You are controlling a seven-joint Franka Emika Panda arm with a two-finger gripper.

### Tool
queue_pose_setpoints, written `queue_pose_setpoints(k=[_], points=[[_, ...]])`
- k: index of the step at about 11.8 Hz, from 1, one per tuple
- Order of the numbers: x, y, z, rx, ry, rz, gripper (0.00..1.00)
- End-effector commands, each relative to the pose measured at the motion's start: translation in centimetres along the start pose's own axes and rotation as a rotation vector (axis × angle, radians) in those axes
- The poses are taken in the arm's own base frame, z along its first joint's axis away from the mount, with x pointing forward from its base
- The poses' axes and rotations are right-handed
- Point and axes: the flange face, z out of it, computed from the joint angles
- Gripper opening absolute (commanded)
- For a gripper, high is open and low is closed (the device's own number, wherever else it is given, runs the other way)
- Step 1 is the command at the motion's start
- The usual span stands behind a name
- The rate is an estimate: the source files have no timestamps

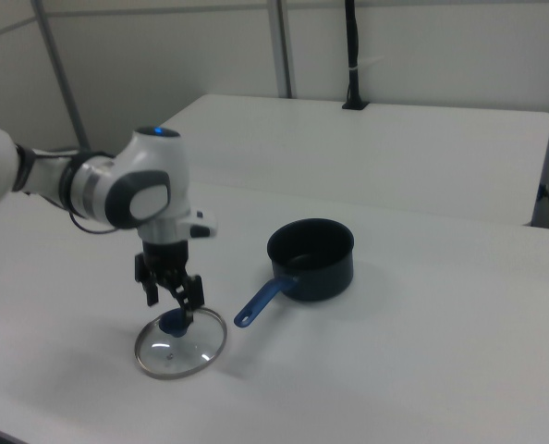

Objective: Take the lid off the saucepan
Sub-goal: 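Carry the lid beside the saucepan and lower it onto the table, then open the gripper, release the knob, and raise the gripper away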

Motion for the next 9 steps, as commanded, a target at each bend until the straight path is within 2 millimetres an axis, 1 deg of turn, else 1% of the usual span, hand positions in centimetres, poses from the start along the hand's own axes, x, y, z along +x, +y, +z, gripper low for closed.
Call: queue_pose_setpoints(k=[1,2,3,4,6,7,8,9], points=[[-0.2,-2.4,-9.5,0.001,0.068,0.005,1.00],[0.1,-2.7,-12.7,0.011,0.120,0.054,1.00],[0.4,-2.2,-15.6,0.023,0.163,0.122,1.00],[0.5,-1.3,-18.7,0.035,0.201,0.157,1.00],[0.3,2.9,-24.6,0.051,0.264,0.221,1.00],[0.2,4.2,-26.8,0.055,0.305,0.225,1.00],[0.0,5.0,-27.9,0.051,0.327,0.203,1.00],[-0.2,5.2,-28.4,0.040,0.333,0.161,1.00]])
